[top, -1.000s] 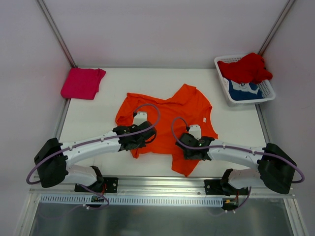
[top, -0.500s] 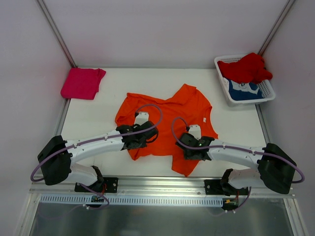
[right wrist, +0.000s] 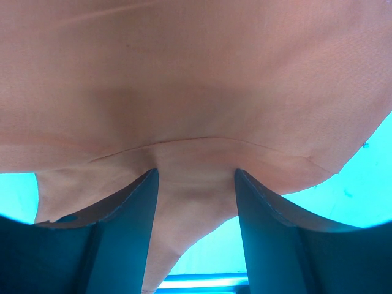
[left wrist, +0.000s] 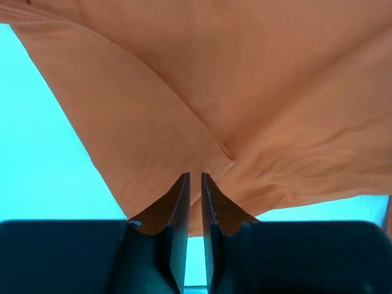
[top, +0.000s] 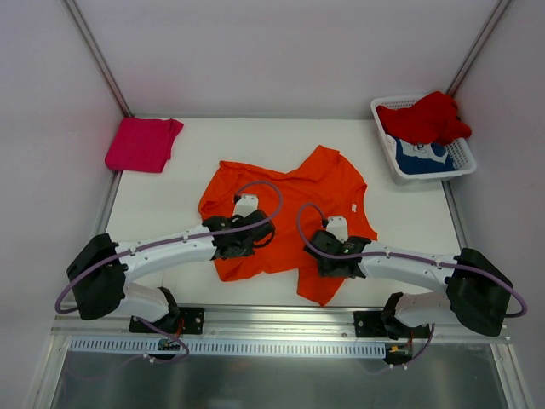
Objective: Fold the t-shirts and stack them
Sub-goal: Flatten the tshirt out
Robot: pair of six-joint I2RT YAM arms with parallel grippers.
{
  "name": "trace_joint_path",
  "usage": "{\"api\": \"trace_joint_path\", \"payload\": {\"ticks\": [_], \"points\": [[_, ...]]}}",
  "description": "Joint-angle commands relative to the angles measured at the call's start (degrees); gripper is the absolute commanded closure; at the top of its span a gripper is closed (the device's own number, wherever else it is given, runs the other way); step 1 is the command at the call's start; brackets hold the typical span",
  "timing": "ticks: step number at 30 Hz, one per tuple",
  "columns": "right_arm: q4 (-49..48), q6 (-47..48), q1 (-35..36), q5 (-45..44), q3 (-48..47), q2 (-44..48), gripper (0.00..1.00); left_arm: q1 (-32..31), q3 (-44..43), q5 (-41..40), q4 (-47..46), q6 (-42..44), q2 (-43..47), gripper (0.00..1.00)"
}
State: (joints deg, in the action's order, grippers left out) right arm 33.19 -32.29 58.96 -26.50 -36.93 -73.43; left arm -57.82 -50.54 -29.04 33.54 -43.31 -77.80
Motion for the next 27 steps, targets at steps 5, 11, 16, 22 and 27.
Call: {"api": "trace_joint_path", "payload": {"ticks": [5, 11, 16, 22, 27], "points": [[0.2, 0.5, -0.2, 0.0, 0.2, 0.4, 0.44, -0.8, -2.4, 0.5, 1.3, -1.3, -4.4, 0.77], [0.2, 0.7, -0.2, 0.0, 0.2, 0.5, 0.44, -1.8, -3.8, 1.0, 0.4, -1.5, -8.4, 0.77], [-0.1, 0.7, -0.2, 0.2, 0.2, 0.5, 0.44, -2.1, -4.0, 1.7, -1.5, -1.5, -9.7, 0.78], [-0.1, 0.7, -0.2, 0.2, 0.2, 0.5, 0.44, -2.2, -4.2, 1.5, -2.7, -0.8, -9.4, 0.77], [0.0, 0.7, -0.2, 0.2, 0.2, 1.2, 0.44, -2.1, -3.9, 1.9, -2.9, -0.9, -10.1, 0.77]]}}
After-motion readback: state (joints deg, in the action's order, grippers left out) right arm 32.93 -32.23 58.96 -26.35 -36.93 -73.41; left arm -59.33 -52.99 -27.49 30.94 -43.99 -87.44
